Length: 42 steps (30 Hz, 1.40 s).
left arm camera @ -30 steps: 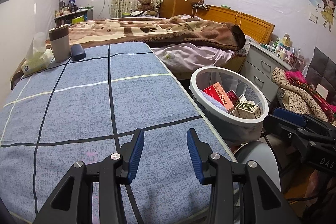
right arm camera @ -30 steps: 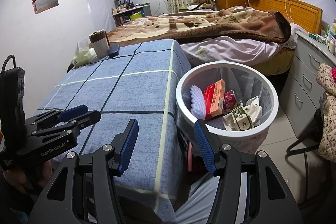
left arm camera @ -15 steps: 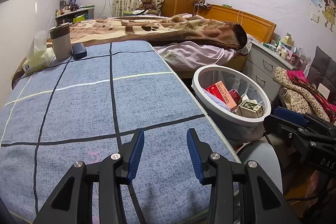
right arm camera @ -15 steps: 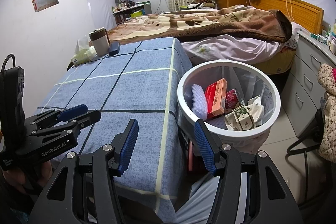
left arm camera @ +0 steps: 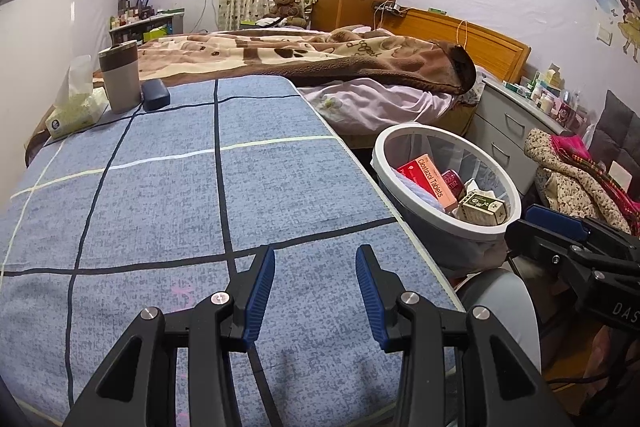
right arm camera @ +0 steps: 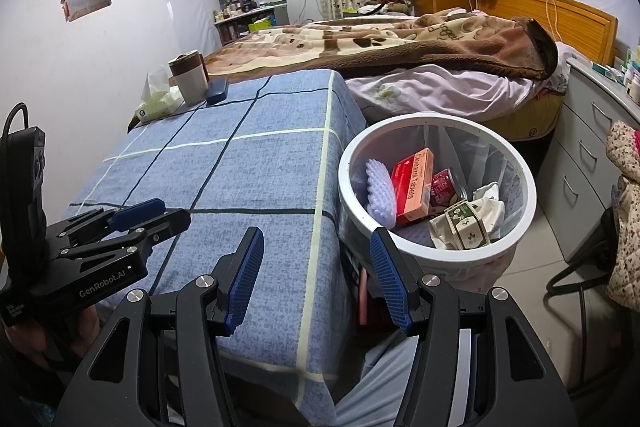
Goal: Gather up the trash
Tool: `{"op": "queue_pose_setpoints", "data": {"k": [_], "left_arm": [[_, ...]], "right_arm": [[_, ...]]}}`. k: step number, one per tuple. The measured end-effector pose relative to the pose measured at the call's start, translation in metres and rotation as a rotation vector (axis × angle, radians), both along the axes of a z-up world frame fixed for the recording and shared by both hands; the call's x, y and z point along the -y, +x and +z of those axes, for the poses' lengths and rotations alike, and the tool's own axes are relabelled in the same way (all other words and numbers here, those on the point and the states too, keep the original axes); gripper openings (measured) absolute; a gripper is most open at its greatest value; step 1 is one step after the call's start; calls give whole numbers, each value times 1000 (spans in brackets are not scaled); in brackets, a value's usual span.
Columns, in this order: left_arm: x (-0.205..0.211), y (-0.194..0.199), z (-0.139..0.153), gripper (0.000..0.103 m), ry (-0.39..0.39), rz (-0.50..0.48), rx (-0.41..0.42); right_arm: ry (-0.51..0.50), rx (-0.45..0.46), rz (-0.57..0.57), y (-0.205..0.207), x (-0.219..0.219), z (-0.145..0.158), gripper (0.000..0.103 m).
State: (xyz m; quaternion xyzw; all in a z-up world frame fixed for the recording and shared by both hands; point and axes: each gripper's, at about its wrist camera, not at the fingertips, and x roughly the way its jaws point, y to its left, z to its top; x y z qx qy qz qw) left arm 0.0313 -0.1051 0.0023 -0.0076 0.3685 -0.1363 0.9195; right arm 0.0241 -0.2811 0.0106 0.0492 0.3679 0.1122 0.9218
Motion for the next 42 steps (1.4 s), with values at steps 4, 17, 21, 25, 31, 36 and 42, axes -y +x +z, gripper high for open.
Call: {"op": "queue_pose_setpoints", "data": {"k": [4,17,21,25,31,36,42], "left_arm": [[0,0,0,42,-2,-1,1],[-3,0,-2,42,-4,10,-10],[-3,0,-2,42,-4,12,-11],[-3,0,-2,42,-3,11,-10],[-3,0,-3,42,-4,13,-11],[-4,0,-3,42,0,20,-7],[-3,-2,-3,42,4,25,-5]], "right_arm": [[0,-3,1,0,-1,-1,57],[-1,-7,2,2,-2,-1,57],[-1,-7,2,2,-2,-1,57],[-1,-7,3,1,-2,-1,57],[-1,-7,3,1,-3,-1,57],[-1,-8,2,2,-2,-1,57],[0,-9,3,2,-3,-1,57]]}}
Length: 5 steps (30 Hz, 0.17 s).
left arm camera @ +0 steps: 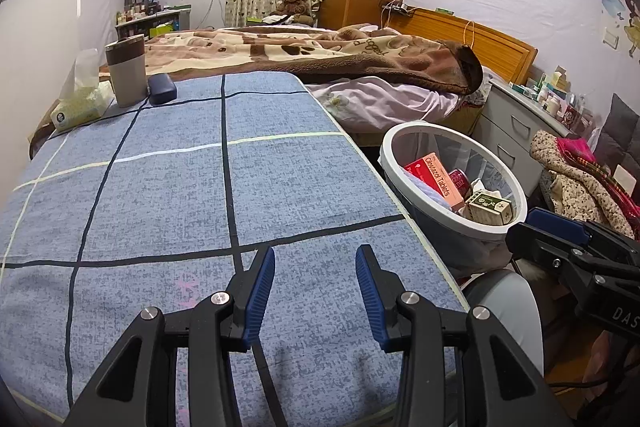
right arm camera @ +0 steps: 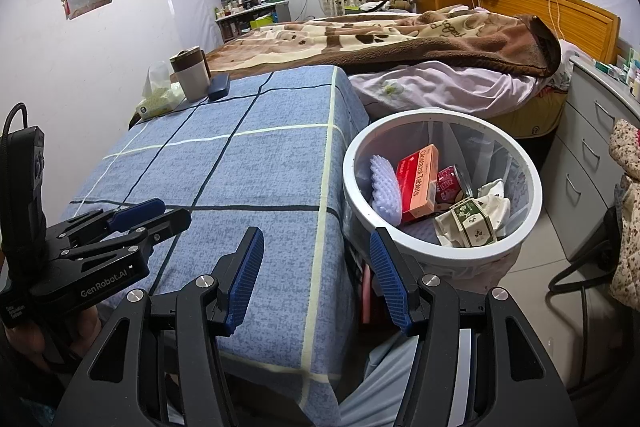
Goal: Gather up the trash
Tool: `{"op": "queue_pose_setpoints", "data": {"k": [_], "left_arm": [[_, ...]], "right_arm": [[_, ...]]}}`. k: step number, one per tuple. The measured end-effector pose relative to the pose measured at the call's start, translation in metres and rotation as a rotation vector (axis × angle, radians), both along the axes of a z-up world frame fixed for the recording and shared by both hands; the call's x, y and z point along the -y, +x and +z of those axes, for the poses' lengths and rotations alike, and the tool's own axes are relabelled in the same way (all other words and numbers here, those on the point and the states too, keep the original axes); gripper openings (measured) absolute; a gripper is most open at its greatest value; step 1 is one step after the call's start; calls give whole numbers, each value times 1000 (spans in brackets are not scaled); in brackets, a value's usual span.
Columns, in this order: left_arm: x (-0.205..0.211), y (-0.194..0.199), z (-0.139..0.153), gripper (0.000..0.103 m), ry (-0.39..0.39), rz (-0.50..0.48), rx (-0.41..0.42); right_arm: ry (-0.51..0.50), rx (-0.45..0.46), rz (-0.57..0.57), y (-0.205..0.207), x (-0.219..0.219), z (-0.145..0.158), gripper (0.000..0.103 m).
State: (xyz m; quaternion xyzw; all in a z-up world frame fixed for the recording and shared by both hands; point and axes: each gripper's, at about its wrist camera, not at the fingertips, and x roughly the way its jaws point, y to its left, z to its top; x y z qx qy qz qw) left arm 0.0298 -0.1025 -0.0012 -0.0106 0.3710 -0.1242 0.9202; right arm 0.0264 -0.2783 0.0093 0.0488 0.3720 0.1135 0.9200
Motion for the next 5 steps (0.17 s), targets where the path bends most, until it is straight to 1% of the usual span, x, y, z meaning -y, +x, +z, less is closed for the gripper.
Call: {"op": "queue_pose_setpoints", "data": {"k": [5], "left_arm": [[0,1,1,42,-4,10,1]], "right_arm": [[0,0,1,0,0,0,57]]}}
